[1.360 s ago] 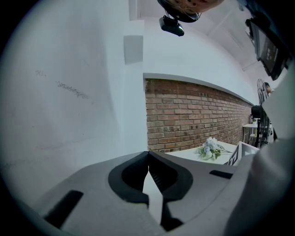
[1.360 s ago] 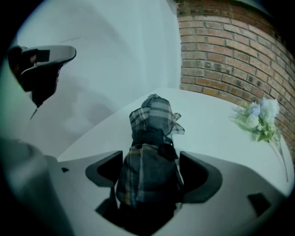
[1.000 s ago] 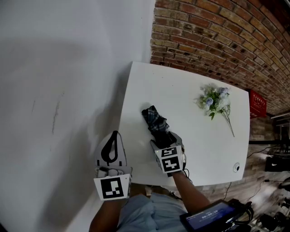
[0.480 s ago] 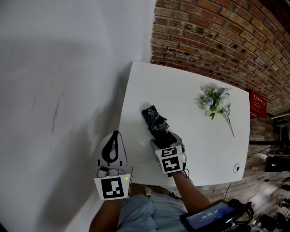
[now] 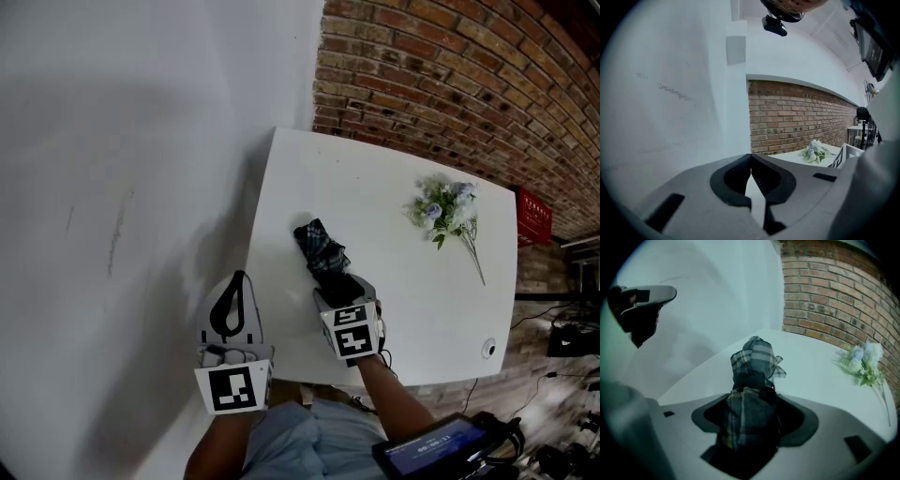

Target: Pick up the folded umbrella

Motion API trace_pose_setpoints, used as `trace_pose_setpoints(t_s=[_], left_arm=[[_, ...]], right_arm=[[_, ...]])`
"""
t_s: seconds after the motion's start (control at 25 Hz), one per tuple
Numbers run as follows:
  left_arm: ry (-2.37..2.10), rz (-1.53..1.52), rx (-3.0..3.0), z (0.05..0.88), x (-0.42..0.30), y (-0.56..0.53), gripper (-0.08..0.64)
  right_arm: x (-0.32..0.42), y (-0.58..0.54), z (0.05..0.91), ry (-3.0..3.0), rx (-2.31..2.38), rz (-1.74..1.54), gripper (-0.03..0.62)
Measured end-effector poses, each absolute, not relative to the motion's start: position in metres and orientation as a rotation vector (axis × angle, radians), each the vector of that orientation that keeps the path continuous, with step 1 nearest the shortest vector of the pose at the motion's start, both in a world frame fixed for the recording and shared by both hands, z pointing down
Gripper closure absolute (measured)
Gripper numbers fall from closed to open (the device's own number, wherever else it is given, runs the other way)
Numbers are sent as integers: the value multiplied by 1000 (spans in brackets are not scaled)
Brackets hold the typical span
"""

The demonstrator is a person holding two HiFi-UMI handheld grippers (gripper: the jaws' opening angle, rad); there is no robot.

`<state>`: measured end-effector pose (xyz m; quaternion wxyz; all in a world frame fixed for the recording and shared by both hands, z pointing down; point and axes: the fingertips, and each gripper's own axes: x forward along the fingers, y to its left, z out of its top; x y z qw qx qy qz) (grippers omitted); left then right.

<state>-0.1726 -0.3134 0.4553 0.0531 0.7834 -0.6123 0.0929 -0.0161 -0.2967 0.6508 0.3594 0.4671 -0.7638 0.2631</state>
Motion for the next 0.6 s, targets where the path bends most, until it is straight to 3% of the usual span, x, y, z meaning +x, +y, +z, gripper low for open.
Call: trace_pose_setpoints(t_s=[0.6], left_arm=[[-1862,284,2380,455,-173,-313,552]], right_arm=[[-16,-296,650,-1973,1207,680,344]])
